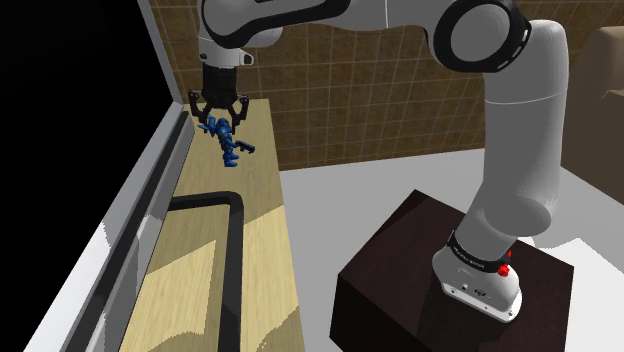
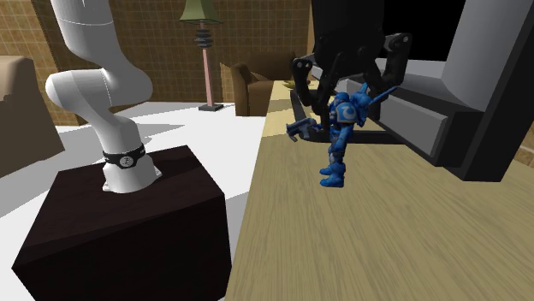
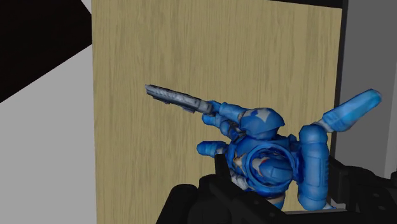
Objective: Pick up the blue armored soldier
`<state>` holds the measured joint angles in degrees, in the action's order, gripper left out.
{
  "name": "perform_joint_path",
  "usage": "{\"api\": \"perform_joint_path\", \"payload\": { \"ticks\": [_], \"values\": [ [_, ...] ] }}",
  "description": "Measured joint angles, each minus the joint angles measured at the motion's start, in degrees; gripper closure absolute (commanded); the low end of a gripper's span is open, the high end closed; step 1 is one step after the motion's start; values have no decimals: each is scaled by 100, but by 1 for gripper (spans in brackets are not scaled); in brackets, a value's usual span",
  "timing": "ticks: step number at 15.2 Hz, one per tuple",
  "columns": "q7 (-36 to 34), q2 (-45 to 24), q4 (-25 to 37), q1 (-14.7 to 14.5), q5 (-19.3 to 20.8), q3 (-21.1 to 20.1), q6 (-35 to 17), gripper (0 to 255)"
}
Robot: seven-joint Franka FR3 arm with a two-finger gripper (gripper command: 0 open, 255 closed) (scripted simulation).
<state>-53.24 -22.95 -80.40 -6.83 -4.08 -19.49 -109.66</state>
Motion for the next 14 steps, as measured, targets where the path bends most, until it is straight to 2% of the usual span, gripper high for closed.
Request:
{"api": "perform_joint_path", "payload": {
  "ticks": [4, 14],
  "values": [
    [-5, -8, 36, -4, 2, -1, 34, 255],
    [-130, -105, 915, -75, 58, -10, 810, 255]
  ]
}}
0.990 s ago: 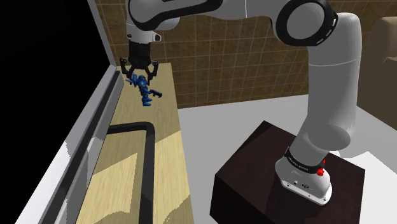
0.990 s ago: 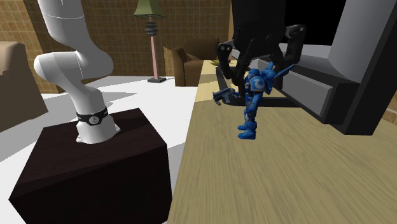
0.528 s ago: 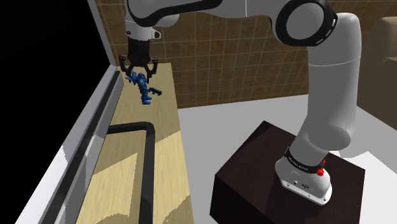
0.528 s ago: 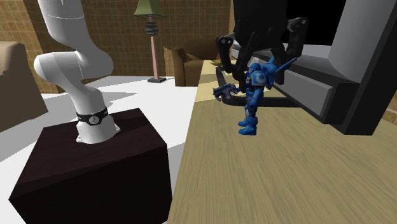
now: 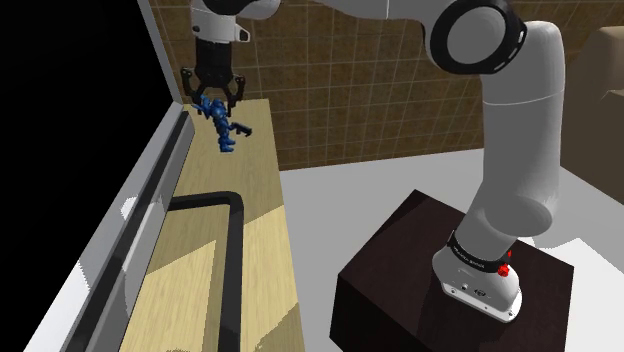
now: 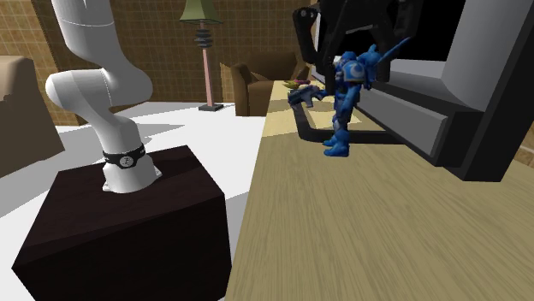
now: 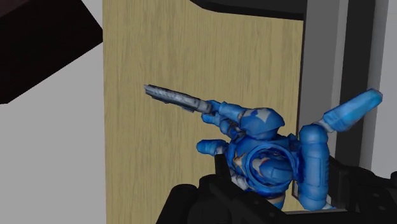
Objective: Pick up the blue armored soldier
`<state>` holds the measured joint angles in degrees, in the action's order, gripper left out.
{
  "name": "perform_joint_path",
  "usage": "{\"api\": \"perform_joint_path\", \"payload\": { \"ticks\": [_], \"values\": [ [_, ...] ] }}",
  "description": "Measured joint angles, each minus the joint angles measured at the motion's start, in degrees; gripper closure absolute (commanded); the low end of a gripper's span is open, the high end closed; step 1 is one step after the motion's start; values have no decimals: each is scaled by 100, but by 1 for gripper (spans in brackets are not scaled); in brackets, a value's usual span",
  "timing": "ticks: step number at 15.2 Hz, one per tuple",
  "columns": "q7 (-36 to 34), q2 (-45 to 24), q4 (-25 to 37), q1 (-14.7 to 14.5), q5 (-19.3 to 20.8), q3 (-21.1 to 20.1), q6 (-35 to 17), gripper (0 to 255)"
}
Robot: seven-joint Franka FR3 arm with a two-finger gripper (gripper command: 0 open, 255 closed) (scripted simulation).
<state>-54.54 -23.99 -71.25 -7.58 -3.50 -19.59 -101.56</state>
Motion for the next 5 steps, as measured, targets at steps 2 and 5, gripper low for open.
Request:
{"api": "perform_joint_path", "payload": {
  "ticks": [2, 5],
  "values": [
    [-24, -27, 188, -16, 12, -2, 160, 255],
    [-58, -94, 489, -45, 38, -1, 391, 255]
  ]
}}
